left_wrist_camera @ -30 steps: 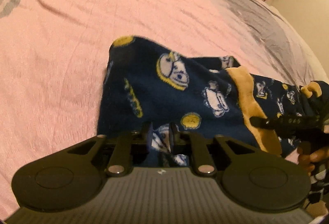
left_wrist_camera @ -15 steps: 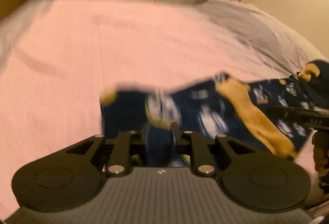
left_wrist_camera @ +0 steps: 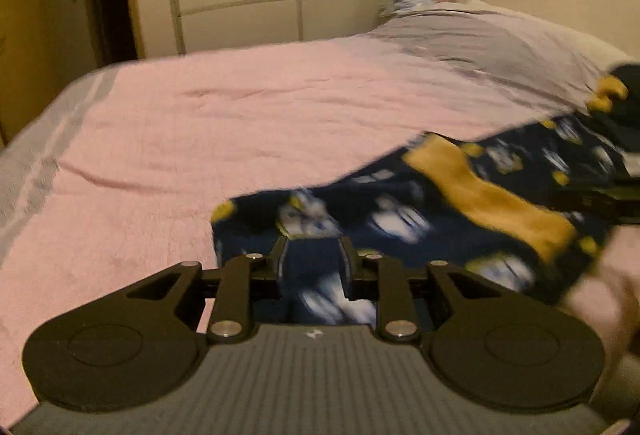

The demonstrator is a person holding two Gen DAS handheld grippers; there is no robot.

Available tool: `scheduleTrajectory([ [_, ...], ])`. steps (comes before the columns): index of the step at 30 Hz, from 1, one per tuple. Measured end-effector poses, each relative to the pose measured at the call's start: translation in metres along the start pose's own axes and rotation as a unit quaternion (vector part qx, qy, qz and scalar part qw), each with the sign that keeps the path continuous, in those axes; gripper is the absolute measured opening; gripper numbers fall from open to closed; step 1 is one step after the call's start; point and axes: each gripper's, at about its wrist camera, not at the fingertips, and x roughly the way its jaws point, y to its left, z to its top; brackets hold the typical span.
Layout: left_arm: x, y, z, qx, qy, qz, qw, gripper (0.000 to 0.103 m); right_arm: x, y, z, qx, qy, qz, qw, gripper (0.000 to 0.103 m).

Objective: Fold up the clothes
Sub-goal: 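Carry the cuffs over onto the waistband with the right gripper while the left holds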

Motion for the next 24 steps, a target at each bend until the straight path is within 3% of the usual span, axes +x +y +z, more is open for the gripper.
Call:
scheduleTrajectory([
  [4, 0.013, -0.007, -0.043, -0.035, 0.045, 0.036, 0.9977, 0.014, 0.033, 0.006, -0.037, -0.014, 0.064, -0.031, 0.997, 0.046],
  [6, 0.006, -0.016, -0.045, -0.027, 0.039, 0.055, 0.9974, 0.014, 0.037, 0.003, -0.041, -0.003, 0.076, -0.039, 0.996, 0.046],
  [8, -0.005, -0.024, -0.042, -0.023, 0.027, 0.07, 0.9969, 0.014, 0.026, 0.005, -0.032, 0.0, 0.074, -0.052, 0.996, 0.046],
  [11, -0.018, -0.026, -0.038, -0.049, 0.012, 0.073, 0.9961, 0.015, 0.009, 0.01, -0.021, -0.001, 0.038, -0.057, 0.998, 0.046],
  [14, -0.018, -0.029, -0.042, -0.074, 0.032, 0.085, 0.993, 0.015, 0.008, 0.017, -0.023, -0.017, 0.023, -0.045, 0.999, 0.046],
  [16, -0.017, -0.031, -0.045, -0.09, 0.047, 0.095, 0.9902, 0.015, 0.024, 0.015, -0.033, -0.013, 0.064, -0.052, 0.996, 0.046],
  [18, -0.019, -0.031, -0.043, -0.1, 0.055, 0.1, 0.9884, 0.015, 0.025, 0.011, -0.039, 0.001, 0.078, -0.055, 0.995, 0.046],
  [24, -0.029, -0.014, -0.01, -0.104, 0.042, 0.089, 0.9898, 0.015, -0.005, 0.002, -0.003, 0.027, 0.036, -0.028, 0.999, 0.046],
])
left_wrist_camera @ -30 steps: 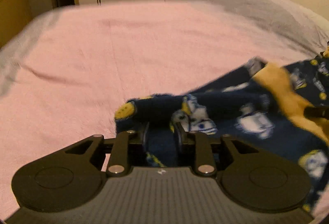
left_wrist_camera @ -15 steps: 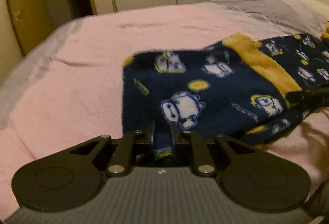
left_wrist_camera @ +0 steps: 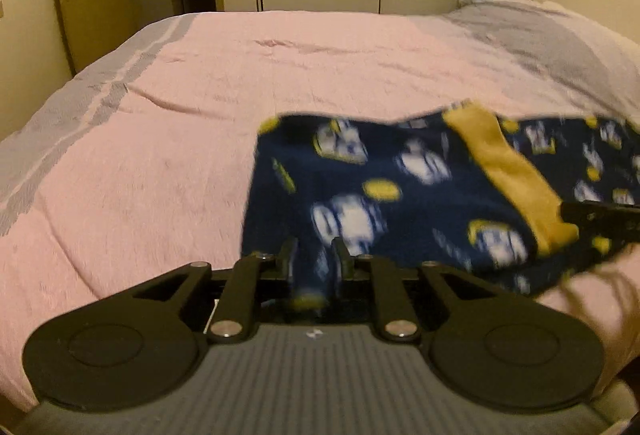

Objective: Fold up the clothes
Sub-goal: 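Carry the cuffs over onto the waistband with the right gripper while the left holds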

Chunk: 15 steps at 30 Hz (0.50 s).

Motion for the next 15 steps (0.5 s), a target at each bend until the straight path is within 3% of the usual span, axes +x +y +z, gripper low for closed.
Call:
scheduleTrajectory([
  [1, 0.004, 0.004, 0.01, -0.002, -0.002, 0.002, 1.0, 0.015, 0.001, -0.001, 0.011, -0.006, -0.008, -0.002, 1.0, 0.042],
  [3, 0.019, 0.009, 0.032, -0.008, -0.006, 0.006, 0.9999, 0.015, 0.008, 0.001, 0.034, -0.024, -0.029, 0.005, 0.999, 0.021],
  [6, 0.054, 0.01, 0.066, -0.019, -0.007, 0.001, 0.9998, 0.015, 0.034, 0.011, 0.066, -0.036, -0.037, 0.024, 0.998, 0.021],
  [10, 0.109, 0.001, 0.091, -0.016, 0.001, 0.0, 0.9999, 0.016, 0.096, 0.03, 0.084, -0.063, -0.018, 0.039, 0.997, 0.021],
  [13, 0.155, 0.004, 0.083, -0.018, 0.031, 0.018, 0.9992, 0.017, 0.147, 0.031, 0.082, -0.081, 0.015, 0.007, 0.997, 0.021],
  [15, 0.176, 0.012, 0.07, -0.035, 0.048, 0.007, 0.9982, 0.016, 0.17, 0.018, 0.075, -0.055, 0.044, -0.006, 0.998, 0.018],
])
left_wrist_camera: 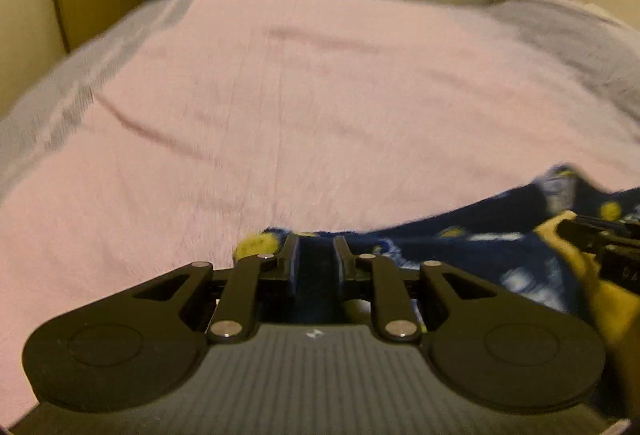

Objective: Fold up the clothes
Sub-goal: 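Carry the cuffs over onto the waistband with the right gripper while the left holds, then lower the half-folded pants onto the bed and open both grippers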

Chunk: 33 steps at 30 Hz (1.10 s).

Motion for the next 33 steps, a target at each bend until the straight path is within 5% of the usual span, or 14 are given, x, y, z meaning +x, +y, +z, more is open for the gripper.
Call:
scheduleTrajectory([
  [6, -0.011, 0.01, -0.006, -0.017, -0.01, -0.012, 0.9997, 0.016, -0.002, -0.024, -0.004, 0.077, -0.003, 0.022, 0.997, 0.014],
  [10, -0.067, 0.014, -0.013, -0.018, -0.03, 0.015, 0.9993, 0.016, -0.063, -0.033, -0.004, 0.113, -0.038, 0.011, 0.993, 0.014],
  [15, -0.124, 0.012, -0.061, -0.022, -0.037, 0.009, 0.999, 0.016, -0.128, -0.016, -0.05, 0.075, -0.046, 0.007, 0.996, 0.015],
  [19, -0.124, 0.007, -0.087, -0.036, 0.004, 0.039, 0.9986, 0.02, -0.123, -0.008, -0.088, 0.057, 0.011, -0.025, 0.998, 0.015],
  [23, -0.158, -0.014, -0.093, -0.015, -0.007, 0.077, 0.9969, 0.02, -0.16, -0.006, -0.094, 0.065, -0.01, -0.025, 0.997, 0.016],
  [24, -0.166, -0.02, -0.095, -0.01, -0.008, 0.082, 0.9965, 0.02, -0.169, -0.005, -0.095, 0.067, -0.013, -0.022, 0.997, 0.02],
  [27, -0.185, -0.038, -0.108, 0.008, -0.004, 0.084, 0.9964, 0.027, -0.19, 0.003, -0.105, 0.064, -0.013, -0.022, 0.998, 0.054],
  [33, -0.21, -0.058, -0.134, 0.019, 0.003, 0.077, 0.9968, 0.032, -0.216, 0.019, -0.134, 0.057, 0.004, -0.033, 0.998, 0.054],
])
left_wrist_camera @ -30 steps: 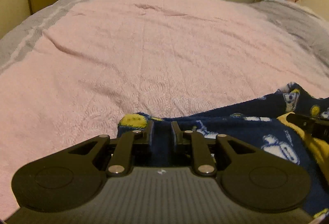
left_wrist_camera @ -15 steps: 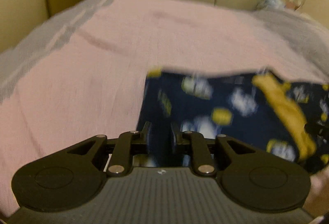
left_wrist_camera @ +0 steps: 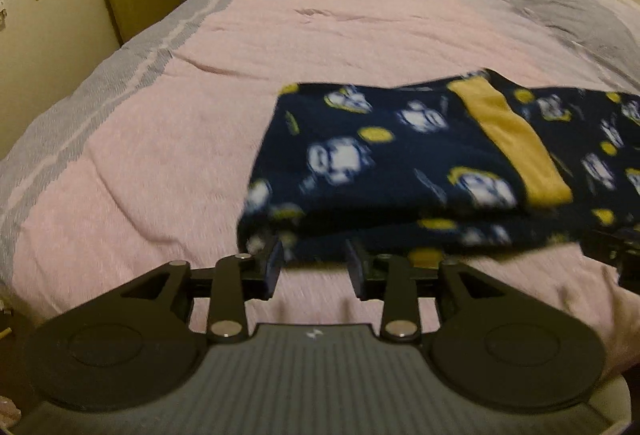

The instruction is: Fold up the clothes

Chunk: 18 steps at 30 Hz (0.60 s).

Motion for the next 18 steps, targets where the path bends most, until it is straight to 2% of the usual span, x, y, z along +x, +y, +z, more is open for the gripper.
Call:
scheduleTrajectory([
  [10, -0.049, -0.003, -0.021, 0.009, -0.029, -0.001, 0.9995, 0.039, -0.042, -0.002, -0.016, 0.013, -0.01, -0.035, 0.999, 0.055],
  [18, -0.069, -0.007, -0.026, 0.017, -0.039, 0.002, 0.9991, 0.04, -0.056, -0.01, -0.025, 0.027, -0.01, -0.035, 0.999, 0.055],
])
